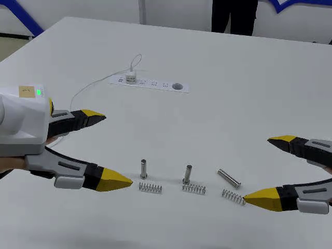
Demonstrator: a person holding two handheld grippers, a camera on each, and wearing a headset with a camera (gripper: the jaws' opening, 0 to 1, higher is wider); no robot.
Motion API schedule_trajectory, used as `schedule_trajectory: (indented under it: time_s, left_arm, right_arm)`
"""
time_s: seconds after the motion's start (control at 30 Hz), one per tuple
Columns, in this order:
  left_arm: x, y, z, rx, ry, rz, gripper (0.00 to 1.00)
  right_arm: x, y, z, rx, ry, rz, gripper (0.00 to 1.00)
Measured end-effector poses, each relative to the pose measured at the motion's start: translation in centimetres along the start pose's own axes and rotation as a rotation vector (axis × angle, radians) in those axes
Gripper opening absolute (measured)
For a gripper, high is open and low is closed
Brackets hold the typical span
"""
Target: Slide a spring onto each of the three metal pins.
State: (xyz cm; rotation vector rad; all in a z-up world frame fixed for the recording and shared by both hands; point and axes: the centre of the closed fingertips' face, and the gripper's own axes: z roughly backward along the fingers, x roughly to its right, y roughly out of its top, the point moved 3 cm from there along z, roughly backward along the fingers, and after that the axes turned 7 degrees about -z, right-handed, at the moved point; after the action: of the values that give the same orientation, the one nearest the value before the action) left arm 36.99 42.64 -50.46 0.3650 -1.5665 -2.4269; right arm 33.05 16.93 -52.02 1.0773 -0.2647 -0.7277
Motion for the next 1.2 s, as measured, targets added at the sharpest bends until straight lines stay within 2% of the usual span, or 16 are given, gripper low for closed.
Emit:
schedule_trajectory:
  time_s: [0.6, 0.97, 1.2]
  left_arm:
    - [0.12, -0.18, -0.01, -0.001, -0.004, 0.005, 1.0]
    - [0.11, -0.24, 0.06, 0.0, 0.001, 0.005, 1.0]
    - [0.09, -0.26, 0.0, 0.003, 0.003, 0.005, 1.0]
  right_arm:
    - [-0.13, -0.14, -0.08, -0.007, 0.004, -0.002, 0.96]
    - [0.07, -0.12, -0.05, -0.004, -0.007, -0.004, 0.95]
    - [0.51, -0.15, -0.22, 0.001, -0.032, 0.005, 0.93]
